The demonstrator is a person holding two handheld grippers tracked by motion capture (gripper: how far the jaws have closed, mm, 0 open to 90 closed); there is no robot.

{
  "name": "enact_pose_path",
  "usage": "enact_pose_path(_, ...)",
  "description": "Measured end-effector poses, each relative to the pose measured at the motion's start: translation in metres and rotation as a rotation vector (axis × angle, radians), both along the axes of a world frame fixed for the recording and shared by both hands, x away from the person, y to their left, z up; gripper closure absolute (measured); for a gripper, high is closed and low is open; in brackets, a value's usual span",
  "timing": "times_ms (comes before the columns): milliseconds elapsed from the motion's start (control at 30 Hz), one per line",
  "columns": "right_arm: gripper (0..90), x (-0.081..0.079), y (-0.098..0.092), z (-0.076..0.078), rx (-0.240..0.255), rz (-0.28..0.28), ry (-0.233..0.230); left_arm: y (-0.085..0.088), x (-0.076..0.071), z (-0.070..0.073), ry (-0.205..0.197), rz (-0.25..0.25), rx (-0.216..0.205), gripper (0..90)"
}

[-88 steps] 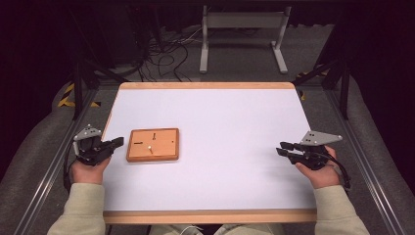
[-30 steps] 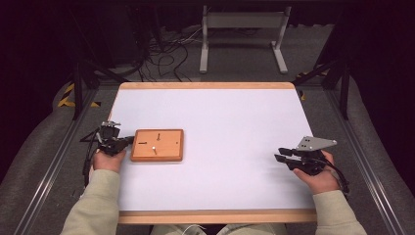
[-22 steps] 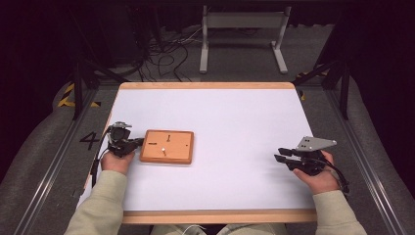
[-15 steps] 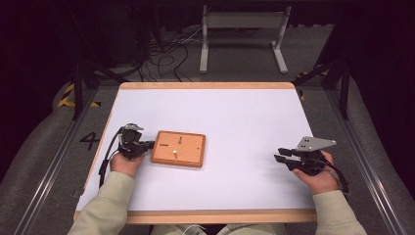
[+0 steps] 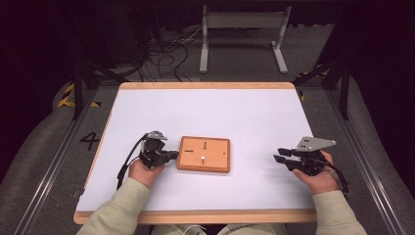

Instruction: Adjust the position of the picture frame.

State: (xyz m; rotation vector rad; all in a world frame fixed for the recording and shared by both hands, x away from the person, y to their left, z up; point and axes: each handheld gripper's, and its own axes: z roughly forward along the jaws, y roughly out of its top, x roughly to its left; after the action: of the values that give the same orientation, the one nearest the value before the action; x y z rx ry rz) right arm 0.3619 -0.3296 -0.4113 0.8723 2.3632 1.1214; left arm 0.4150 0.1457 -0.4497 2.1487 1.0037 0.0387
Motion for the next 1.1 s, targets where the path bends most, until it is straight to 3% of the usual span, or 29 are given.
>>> enact_pose_path(267, 66.8, 0.0, 0.0, 0.0, -0.001, 0.0, 0.004, -0.025, -0.014, 0.001, 0.006, -0.093, -0.01, 90.0)
enact_pose_path(500, 66.7, 0.0, 0.001, 0.0, 0.001, 0.001, 0.003, -0.027, -0.015, 0.001, 0.006, -0.096, -0.004, 89.9)
enact_pose_path(700, 66.7, 0.0, 0.0, 0.0, 0.008, -0.005, 0.006, -0.027, -0.018, 0.012, -0.076, -0.1, 0.0, 89.0)
enact_pose_path(833, 66.4, -0.001, 0.0, 0.0, 0.009, -0.008, 0.011, -0.025, -0.021, 0.022, -0.12, -0.099, -0.018, 81.7)
enact_pose_path(1100, 66.0, -0.001, 0.0, -0.001, 0.01, -0.009, 0.015, -0.031, -0.03, 0.036, -0.22, -0.156, -0.048, 66.8)
